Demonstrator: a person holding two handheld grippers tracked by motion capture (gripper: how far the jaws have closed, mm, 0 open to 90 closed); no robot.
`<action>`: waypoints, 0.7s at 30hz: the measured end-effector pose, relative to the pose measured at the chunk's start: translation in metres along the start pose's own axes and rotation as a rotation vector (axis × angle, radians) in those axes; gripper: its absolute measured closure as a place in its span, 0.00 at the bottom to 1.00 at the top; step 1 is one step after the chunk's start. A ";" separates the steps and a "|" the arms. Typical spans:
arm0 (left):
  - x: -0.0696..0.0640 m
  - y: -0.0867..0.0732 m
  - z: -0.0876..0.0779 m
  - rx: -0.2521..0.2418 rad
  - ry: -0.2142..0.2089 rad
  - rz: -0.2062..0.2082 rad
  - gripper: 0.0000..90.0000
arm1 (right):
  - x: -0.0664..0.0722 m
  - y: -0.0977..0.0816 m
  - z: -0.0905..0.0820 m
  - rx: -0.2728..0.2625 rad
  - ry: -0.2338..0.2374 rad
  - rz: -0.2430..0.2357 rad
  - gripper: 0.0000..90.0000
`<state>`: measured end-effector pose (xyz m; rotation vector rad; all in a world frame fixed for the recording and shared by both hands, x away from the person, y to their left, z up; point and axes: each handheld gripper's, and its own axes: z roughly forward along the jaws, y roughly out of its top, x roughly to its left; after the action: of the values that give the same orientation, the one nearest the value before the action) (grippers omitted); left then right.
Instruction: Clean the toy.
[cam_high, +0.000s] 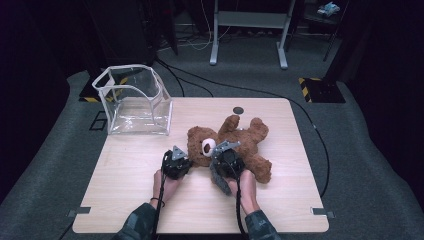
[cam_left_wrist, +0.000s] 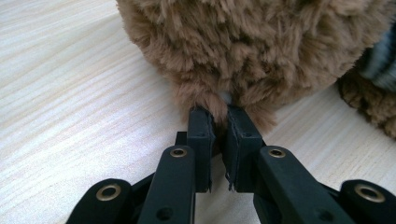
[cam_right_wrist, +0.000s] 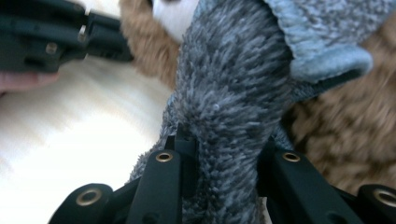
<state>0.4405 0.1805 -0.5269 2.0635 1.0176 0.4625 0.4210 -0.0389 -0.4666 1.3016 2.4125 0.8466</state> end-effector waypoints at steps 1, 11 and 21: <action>0.000 0.000 0.000 0.000 0.000 0.000 0.90 | -0.001 -0.002 -0.002 0.012 0.019 -0.010 0.81; 0.000 0.000 0.000 0.003 -0.004 0.000 0.90 | -0.006 -0.020 -0.029 0.035 0.030 -0.017 0.81; 0.000 0.000 0.000 -0.004 -0.006 -0.015 0.90 | 0.024 0.005 0.003 0.002 -0.025 -0.094 0.80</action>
<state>0.4405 0.1803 -0.5271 2.0515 1.0267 0.4502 0.4124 -0.0153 -0.4647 1.1823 2.4345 0.7979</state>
